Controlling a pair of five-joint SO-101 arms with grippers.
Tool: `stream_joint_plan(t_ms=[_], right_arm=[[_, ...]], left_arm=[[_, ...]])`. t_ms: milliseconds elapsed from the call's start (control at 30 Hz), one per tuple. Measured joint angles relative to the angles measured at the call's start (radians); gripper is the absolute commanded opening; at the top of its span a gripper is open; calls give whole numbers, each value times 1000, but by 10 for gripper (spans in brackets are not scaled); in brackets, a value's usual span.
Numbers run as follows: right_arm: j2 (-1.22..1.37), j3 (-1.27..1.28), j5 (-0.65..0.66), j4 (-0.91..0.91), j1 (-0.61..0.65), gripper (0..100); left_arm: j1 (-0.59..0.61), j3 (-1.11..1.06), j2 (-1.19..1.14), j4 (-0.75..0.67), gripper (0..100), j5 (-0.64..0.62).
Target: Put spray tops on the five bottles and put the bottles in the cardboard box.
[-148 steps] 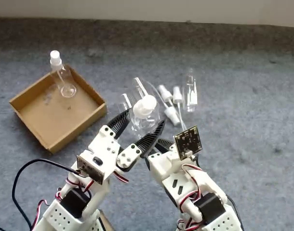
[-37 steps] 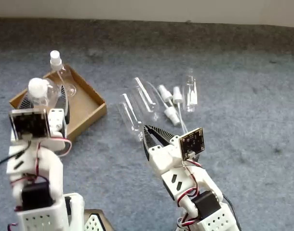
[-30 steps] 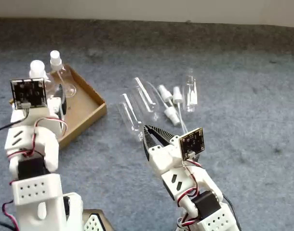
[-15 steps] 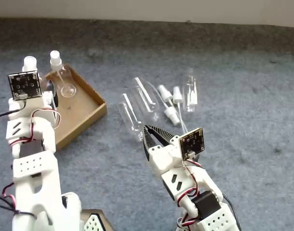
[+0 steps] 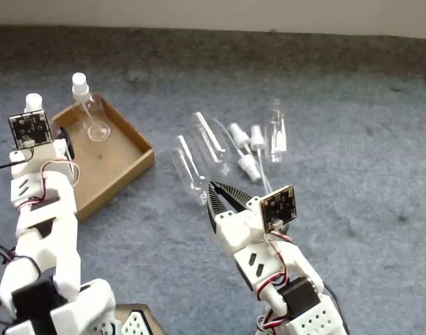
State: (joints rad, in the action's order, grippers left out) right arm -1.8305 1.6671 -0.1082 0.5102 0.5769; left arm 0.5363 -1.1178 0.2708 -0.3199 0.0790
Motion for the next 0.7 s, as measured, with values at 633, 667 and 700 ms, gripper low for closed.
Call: stream_joint_plan(t_ms=[633, 667, 700], right_arm=[[0, 0, 0, 0, 0, 5], [0, 0, 0, 0, 0, 5], [0, 0, 0, 0, 0, 5]], left_arm=[[0, 163, -327, -100, 32, 0], [0, 163, -327, -100, 32, 0], [0, 163, -327, -100, 32, 0]])
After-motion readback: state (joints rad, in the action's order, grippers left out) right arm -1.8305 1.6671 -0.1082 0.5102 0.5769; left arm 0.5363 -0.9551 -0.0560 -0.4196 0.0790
